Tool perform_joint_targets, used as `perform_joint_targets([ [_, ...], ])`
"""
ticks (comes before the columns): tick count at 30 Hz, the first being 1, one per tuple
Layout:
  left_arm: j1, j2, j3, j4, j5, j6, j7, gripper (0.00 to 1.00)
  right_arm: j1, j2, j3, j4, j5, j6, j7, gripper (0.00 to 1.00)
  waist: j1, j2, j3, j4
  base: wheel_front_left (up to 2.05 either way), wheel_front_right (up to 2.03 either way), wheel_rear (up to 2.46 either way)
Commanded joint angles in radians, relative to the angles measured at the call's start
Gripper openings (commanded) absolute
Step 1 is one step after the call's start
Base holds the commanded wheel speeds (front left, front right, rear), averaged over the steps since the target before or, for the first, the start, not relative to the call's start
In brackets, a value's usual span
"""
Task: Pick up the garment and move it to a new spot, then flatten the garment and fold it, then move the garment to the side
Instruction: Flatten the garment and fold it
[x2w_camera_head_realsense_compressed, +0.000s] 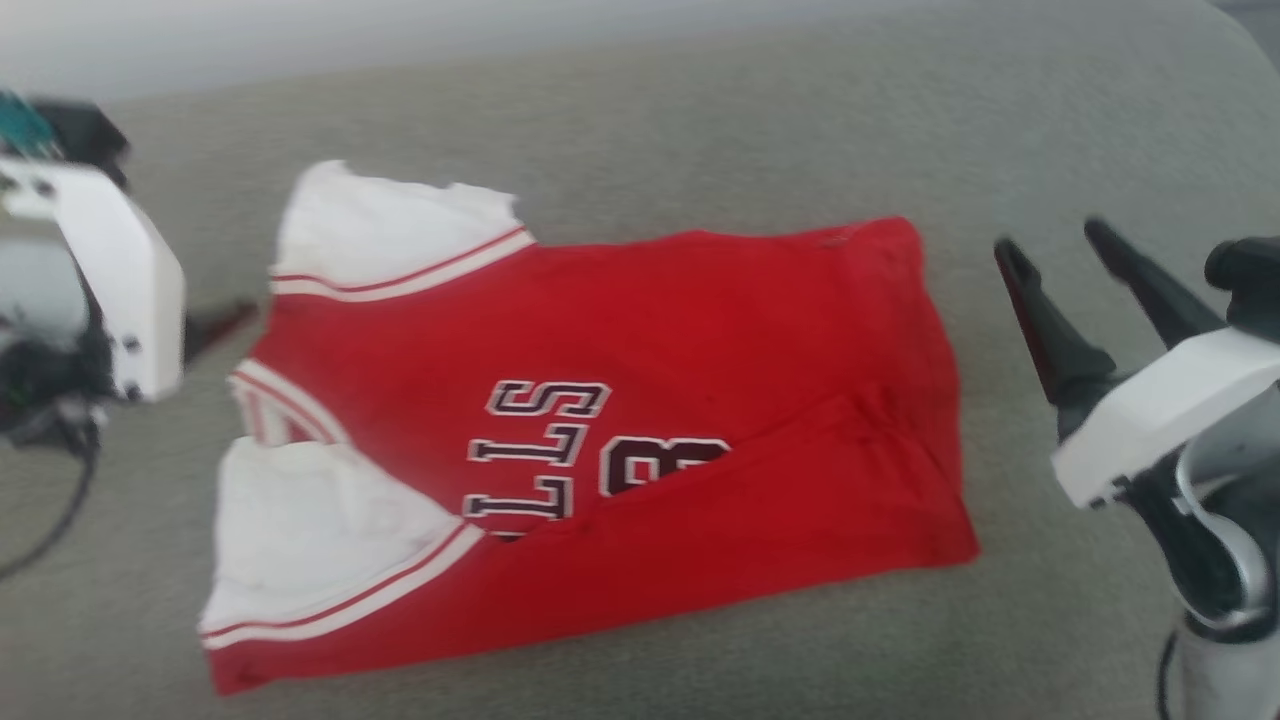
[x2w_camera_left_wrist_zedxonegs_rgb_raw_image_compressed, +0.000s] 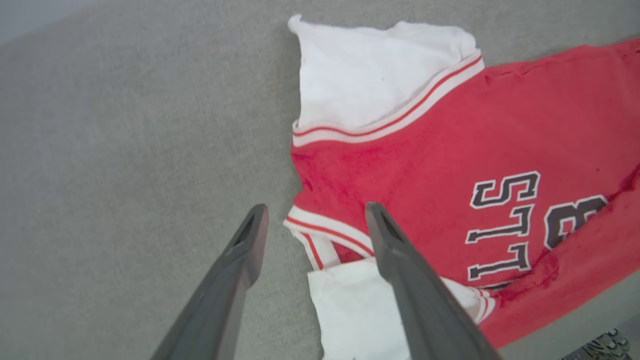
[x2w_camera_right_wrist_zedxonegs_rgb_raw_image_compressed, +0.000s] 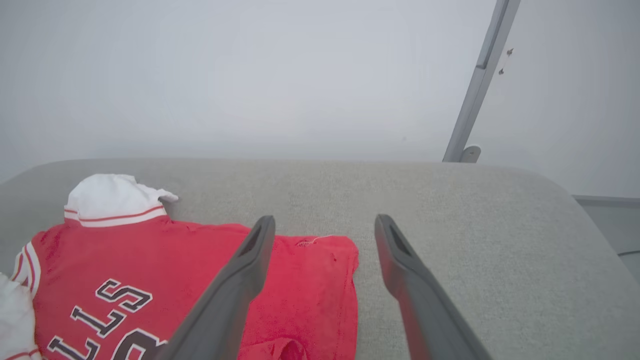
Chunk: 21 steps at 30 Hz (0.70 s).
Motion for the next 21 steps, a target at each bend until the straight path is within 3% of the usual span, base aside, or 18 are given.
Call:
perform_joint_targets([
  [1, -0.030, -0.005, 0.008, 0.020, 0.019, -0.019, -0.012, 1.00, -0.016, 0.012, 0.013, 0.007, -0.017, 0.000, -0.052, 1.00, 0.0000, 0.0000, 0.040, -0.054, 0.00, 0.00, 0.00],
  [5, -0.102, -0.027, 0.016, 0.114, 0.066, -0.072, -0.029, 1.00, -0.036, 0.048, 0.045, 0.038, -0.055, 0.000, -0.187, 1.00, 0.0000, 0.0000, 0.085, -0.106, 0.00, 0.00, 0.00],
  [9, -0.170, -0.046, 0.014, 0.216, 0.110, -0.126, -0.022, 1.00, -0.044, 0.076, 0.080, 0.082, -0.068, 0.000, -0.248, 1.00, 0.0000, 0.0000, 0.129, -0.148, 0.00, 0.00, 0.00],
  [14, -0.240, -0.078, 0.005, 0.343, 0.138, -0.182, 0.004, 1.00, -0.047, 0.092, 0.102, 0.109, -0.061, 0.000, -0.265, 1.00, 0.0000, 0.0000, 0.173, -0.178, 0.00, 0.00, 0.00],
  [21, -0.301, -0.122, -0.004, 0.487, 0.153, -0.210, 0.047, 1.00, -0.056, 0.098, 0.122, 0.114, -0.056, 0.000, -0.239, 1.00, 0.0000, 0.0000, 0.215, -0.205, 0.00, 0.00, 0.00],
])
